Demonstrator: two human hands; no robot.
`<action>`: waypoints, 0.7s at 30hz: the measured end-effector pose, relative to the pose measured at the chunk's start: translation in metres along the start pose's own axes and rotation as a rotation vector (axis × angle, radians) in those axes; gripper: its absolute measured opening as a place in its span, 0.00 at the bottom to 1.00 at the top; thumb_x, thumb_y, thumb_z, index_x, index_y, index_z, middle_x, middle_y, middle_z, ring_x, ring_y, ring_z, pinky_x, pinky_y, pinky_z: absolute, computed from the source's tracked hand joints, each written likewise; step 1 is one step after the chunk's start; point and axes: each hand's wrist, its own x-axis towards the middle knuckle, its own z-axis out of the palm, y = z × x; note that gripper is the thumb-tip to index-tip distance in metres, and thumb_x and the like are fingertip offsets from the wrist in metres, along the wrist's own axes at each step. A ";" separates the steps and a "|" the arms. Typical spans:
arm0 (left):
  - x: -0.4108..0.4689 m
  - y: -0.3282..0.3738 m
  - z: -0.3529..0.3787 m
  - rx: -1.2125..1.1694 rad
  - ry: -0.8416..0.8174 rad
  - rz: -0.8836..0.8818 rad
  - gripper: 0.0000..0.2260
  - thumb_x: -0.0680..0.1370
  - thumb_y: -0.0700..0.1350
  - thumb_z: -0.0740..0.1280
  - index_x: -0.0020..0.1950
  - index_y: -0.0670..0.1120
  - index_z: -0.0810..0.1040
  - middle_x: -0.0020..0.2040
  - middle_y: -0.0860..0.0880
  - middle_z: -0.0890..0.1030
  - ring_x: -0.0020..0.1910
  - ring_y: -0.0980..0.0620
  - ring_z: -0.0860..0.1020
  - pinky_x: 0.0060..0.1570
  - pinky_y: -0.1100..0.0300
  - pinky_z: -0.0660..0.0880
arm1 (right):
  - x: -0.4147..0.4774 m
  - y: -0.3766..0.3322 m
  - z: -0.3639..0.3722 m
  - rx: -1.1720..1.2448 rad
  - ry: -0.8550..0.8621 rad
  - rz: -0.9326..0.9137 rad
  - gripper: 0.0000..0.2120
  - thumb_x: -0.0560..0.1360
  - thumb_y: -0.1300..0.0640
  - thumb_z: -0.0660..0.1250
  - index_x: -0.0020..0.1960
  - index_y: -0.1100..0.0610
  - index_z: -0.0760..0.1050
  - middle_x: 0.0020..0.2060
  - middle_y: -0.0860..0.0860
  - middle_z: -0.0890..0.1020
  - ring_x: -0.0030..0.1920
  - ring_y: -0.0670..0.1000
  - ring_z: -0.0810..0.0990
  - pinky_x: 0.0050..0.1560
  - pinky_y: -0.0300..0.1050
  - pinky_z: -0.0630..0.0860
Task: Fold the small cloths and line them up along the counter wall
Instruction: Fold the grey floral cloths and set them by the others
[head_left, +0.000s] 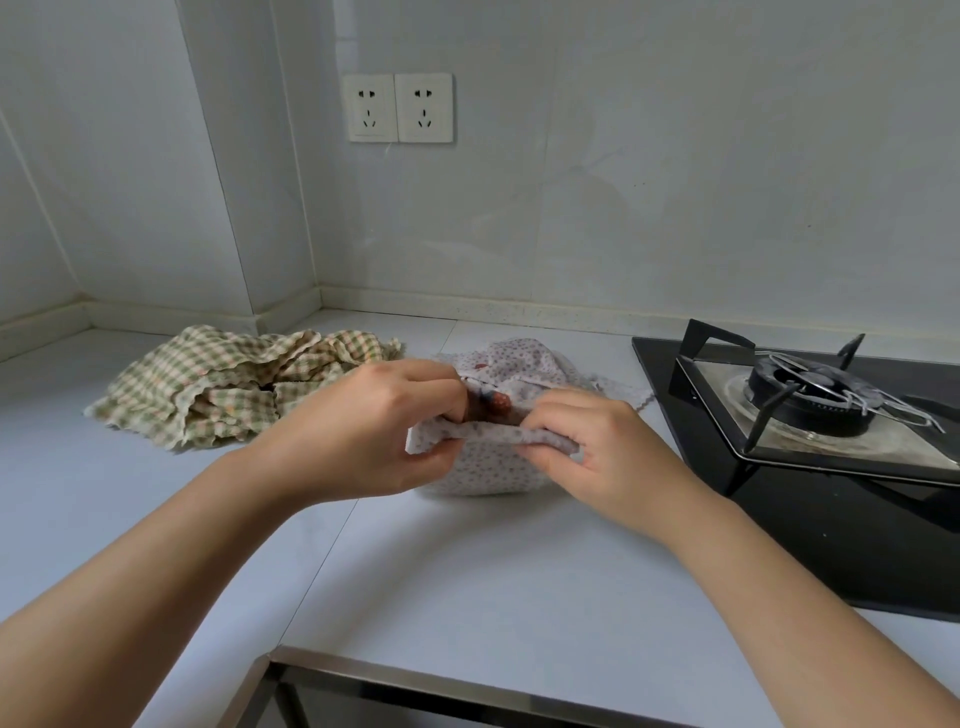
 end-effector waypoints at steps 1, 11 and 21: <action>0.000 0.000 -0.001 0.027 -0.011 0.001 0.06 0.73 0.48 0.65 0.41 0.45 0.75 0.37 0.52 0.74 0.35 0.52 0.72 0.32 0.54 0.73 | 0.000 0.001 -0.001 0.018 0.022 0.004 0.12 0.73 0.50 0.64 0.40 0.58 0.78 0.36 0.44 0.74 0.40 0.44 0.73 0.42 0.35 0.68; 0.004 0.007 -0.012 0.137 -0.097 0.001 0.09 0.68 0.49 0.72 0.46 0.51 0.77 0.36 0.62 0.67 0.32 0.59 0.65 0.27 0.61 0.71 | -0.001 0.003 -0.006 0.362 0.163 0.206 0.08 0.66 0.59 0.76 0.37 0.46 0.80 0.35 0.46 0.83 0.39 0.42 0.80 0.46 0.33 0.73; 0.005 0.005 -0.011 0.224 -0.076 0.026 0.10 0.71 0.49 0.68 0.34 0.48 0.71 0.32 0.53 0.73 0.36 0.51 0.72 0.35 0.54 0.74 | 0.000 -0.001 0.000 0.642 0.199 0.361 0.05 0.61 0.55 0.75 0.33 0.52 0.79 0.34 0.50 0.82 0.37 0.47 0.79 0.43 0.42 0.77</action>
